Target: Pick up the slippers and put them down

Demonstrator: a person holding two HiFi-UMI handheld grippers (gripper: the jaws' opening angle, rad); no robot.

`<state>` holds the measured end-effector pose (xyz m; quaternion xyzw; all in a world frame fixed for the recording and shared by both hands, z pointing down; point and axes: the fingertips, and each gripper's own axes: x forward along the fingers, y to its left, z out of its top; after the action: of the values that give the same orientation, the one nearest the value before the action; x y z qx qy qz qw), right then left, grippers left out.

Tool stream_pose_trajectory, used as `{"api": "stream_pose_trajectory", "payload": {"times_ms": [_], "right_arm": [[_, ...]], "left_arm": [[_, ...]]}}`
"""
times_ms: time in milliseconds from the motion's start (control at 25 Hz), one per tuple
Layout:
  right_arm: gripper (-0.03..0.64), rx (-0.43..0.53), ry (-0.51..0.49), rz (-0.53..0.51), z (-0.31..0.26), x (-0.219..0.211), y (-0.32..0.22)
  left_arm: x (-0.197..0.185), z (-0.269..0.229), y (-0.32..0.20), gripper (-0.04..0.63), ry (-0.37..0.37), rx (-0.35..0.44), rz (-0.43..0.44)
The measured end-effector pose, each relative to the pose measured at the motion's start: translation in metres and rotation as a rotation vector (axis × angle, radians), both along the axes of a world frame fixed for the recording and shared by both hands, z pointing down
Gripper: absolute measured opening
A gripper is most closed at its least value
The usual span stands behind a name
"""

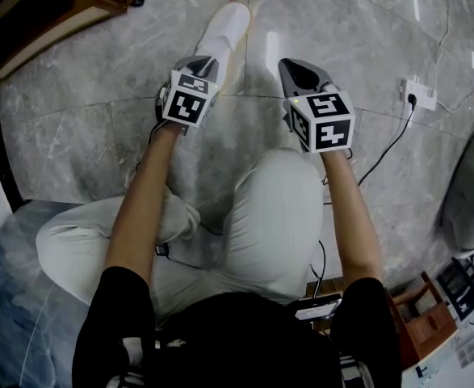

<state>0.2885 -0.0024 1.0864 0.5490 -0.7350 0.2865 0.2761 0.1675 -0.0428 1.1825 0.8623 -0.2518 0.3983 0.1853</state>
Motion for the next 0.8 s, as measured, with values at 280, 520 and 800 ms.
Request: {"api": "stream_pose_trajectory", "payload": {"times_ms": [280,520,800], "right_arm": [[-0.002,-0.025,0.002,-0.001,0.011,0.000,0.005],[-0.002,-0.045,0.008,-0.009,0.019,-0.005,0.009],[-0.002,-0.046,0.002,-0.015,0.019,-0.011,0.006]], "left_arm": [[-0.006,0.015,0.012,0.018,0.024,-0.085,-0.028],[-0.010,0.022,0.016,0.018,0.025,-0.100,-0.019],[-0.015,0.013,0.011,0.018,0.048,-0.090,-0.030]]}}
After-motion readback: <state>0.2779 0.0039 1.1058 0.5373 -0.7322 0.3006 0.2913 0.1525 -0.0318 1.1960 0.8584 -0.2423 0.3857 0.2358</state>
